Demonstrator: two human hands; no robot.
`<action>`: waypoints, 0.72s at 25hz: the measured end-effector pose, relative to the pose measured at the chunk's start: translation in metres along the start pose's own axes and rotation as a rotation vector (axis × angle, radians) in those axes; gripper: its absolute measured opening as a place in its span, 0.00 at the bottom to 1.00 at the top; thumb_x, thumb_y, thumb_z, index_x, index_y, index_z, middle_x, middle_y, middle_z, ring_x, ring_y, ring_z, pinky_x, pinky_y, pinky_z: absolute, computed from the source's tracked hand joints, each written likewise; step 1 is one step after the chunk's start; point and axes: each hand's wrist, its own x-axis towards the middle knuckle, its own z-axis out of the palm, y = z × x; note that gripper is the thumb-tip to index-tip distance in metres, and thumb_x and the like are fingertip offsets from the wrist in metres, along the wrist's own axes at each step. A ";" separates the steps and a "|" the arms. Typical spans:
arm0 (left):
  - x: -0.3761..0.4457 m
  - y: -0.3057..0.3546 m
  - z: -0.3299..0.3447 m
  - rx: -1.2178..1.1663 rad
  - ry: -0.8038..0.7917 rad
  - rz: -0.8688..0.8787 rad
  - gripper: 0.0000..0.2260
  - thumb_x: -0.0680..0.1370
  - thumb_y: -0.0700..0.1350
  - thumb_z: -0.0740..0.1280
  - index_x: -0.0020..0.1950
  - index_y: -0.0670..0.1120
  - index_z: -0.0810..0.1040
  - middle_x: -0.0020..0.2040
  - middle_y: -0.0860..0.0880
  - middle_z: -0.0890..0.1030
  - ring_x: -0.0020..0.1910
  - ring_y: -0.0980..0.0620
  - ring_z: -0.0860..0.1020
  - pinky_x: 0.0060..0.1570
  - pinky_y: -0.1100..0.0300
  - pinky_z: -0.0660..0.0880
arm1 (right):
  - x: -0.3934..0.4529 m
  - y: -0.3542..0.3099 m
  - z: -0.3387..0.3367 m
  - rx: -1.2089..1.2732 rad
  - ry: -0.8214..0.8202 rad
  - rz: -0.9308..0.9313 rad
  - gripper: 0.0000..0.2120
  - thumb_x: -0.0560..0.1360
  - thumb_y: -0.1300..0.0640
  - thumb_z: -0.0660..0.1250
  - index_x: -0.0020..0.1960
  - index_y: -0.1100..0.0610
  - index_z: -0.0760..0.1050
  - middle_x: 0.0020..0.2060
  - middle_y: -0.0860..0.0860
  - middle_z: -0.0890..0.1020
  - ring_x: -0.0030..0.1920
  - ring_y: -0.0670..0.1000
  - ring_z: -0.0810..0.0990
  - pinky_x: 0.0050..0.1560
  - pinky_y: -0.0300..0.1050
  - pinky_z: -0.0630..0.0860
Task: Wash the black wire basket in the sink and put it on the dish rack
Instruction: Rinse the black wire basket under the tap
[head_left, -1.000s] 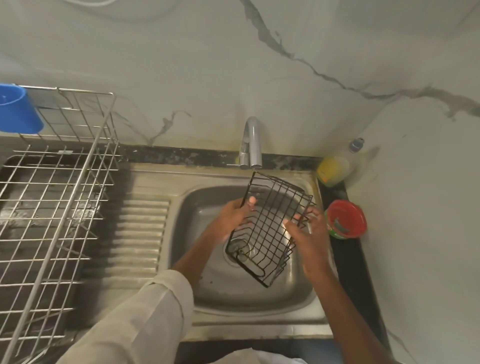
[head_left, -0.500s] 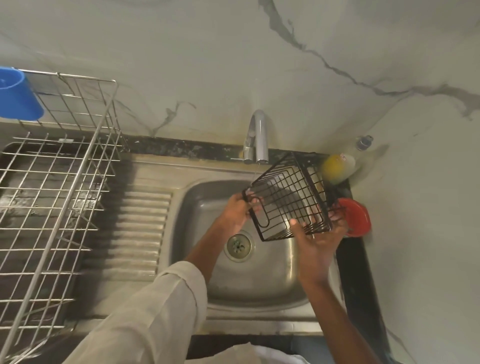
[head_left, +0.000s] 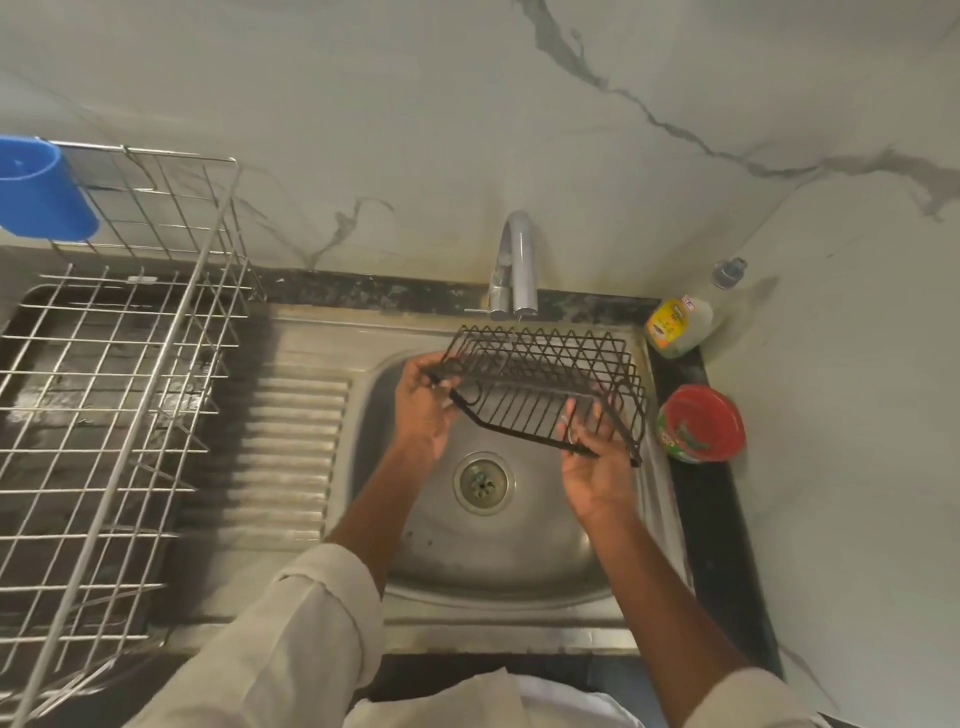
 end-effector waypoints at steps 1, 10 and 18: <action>-0.003 0.002 -0.008 -0.049 0.032 0.017 0.16 0.83 0.28 0.61 0.53 0.48 0.80 0.61 0.44 0.86 0.61 0.44 0.84 0.63 0.37 0.80 | 0.007 0.003 0.005 -0.010 -0.023 0.029 0.35 0.73 0.75 0.64 0.78 0.58 0.67 0.73 0.53 0.75 0.71 0.58 0.74 0.70 0.52 0.71; -0.042 -0.040 -0.070 0.457 0.078 -0.174 0.19 0.80 0.24 0.59 0.52 0.48 0.77 0.48 0.47 0.80 0.43 0.51 0.77 0.44 0.55 0.73 | 0.042 0.007 0.097 -0.886 -0.155 0.000 0.09 0.78 0.58 0.72 0.58 0.52 0.84 0.55 0.53 0.87 0.56 0.51 0.85 0.62 0.49 0.80; -0.040 -0.007 -0.068 0.234 0.198 0.027 0.11 0.83 0.35 0.68 0.65 0.40 0.81 0.61 0.43 0.86 0.57 0.48 0.84 0.62 0.52 0.79 | 0.028 0.013 0.102 -1.363 -0.373 -0.247 0.11 0.81 0.62 0.68 0.58 0.50 0.84 0.52 0.43 0.86 0.56 0.44 0.83 0.61 0.42 0.79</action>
